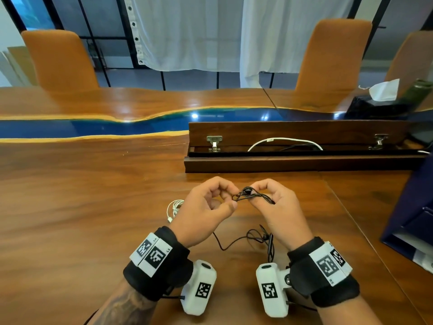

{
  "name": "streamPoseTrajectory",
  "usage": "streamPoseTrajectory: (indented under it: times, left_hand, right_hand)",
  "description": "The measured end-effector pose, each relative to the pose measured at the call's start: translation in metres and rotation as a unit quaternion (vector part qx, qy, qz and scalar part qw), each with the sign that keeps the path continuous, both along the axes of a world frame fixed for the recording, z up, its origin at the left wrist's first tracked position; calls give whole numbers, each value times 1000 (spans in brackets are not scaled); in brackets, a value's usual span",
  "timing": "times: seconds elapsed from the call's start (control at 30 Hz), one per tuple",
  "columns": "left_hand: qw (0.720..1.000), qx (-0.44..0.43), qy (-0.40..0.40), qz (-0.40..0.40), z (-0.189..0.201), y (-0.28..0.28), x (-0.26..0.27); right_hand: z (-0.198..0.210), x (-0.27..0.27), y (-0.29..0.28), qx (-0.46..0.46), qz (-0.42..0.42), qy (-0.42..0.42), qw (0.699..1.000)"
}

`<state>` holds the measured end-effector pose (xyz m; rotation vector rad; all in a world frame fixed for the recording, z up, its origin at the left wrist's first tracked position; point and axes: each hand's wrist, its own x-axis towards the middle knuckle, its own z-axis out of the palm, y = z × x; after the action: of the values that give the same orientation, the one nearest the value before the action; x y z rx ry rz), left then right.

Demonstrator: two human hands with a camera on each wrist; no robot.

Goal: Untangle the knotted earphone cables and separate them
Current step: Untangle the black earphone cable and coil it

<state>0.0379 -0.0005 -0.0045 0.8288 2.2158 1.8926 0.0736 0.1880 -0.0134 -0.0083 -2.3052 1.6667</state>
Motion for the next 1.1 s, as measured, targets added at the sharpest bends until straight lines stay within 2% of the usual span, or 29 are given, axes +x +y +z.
streamPoseTrajectory:
  times: [0.13,0.3,0.47,0.63,0.8,1.0,1.1]
  left_hand:
    - [999,-37,-2,10,1,4,1]
    - [997,-50,0,56,0,4,-1]
    - [998,-43,-3,35,2,2,0]
    - [998,18,-55,27,0,-2,-2]
    - [999,-5,-19,47,0,-1,-3]
    - [998,-23,-17,64,0,0,0]
    - [998,-19,2,59,2,0,1]
  right_hand:
    - [6,4,-3,25,8,-2,1000]
    - [12,10,-6,-4,99,-15,995]
    - [12,6,-3,30,79,14,996]
    - [10,2,0,-1,61,3,998]
    - [15,7,0,10,100,5,995]
    - [15,5,4,44,67,33,996]
    - [19,9,2,5,98,26,995]
